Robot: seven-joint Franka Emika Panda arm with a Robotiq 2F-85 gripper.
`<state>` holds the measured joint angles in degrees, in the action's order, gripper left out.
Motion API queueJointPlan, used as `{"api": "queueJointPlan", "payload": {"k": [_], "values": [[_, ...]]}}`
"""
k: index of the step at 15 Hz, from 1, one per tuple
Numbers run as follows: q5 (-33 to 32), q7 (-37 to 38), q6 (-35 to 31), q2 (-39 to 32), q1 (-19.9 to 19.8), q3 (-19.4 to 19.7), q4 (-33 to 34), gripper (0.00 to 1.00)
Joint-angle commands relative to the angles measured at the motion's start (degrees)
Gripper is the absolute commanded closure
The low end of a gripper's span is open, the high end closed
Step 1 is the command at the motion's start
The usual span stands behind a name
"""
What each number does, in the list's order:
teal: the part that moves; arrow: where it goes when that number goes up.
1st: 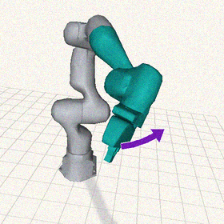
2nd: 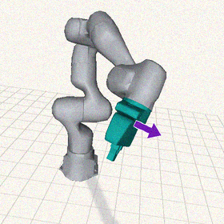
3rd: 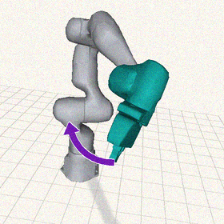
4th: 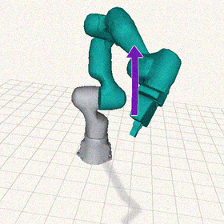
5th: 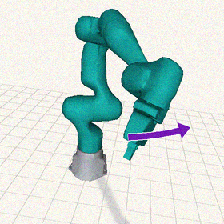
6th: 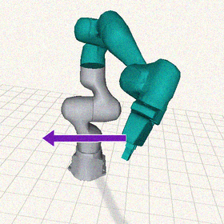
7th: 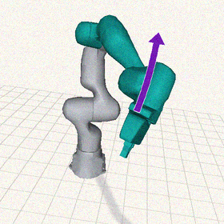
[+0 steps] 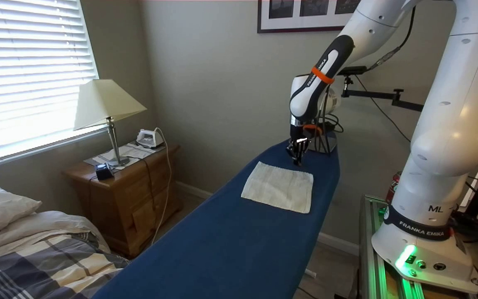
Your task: Place the orange object on the cloth then fold the cloth corner to corner twice
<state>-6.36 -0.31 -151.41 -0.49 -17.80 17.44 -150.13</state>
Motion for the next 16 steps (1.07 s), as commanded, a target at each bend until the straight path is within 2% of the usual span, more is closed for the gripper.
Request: {"api": "queueJointPlan", "payload": {"k": [1,6,16], "values": [[1.1,-1.0,0.4,0.9,0.7,-0.5,0.5,0.9],[0.9,-1.0,0.9,2.5,2.2,-2.1,0.3,0.93],[0.0,-0.9,2.1,5.8,6.2,-6.4,-1.5,0.91]]}}
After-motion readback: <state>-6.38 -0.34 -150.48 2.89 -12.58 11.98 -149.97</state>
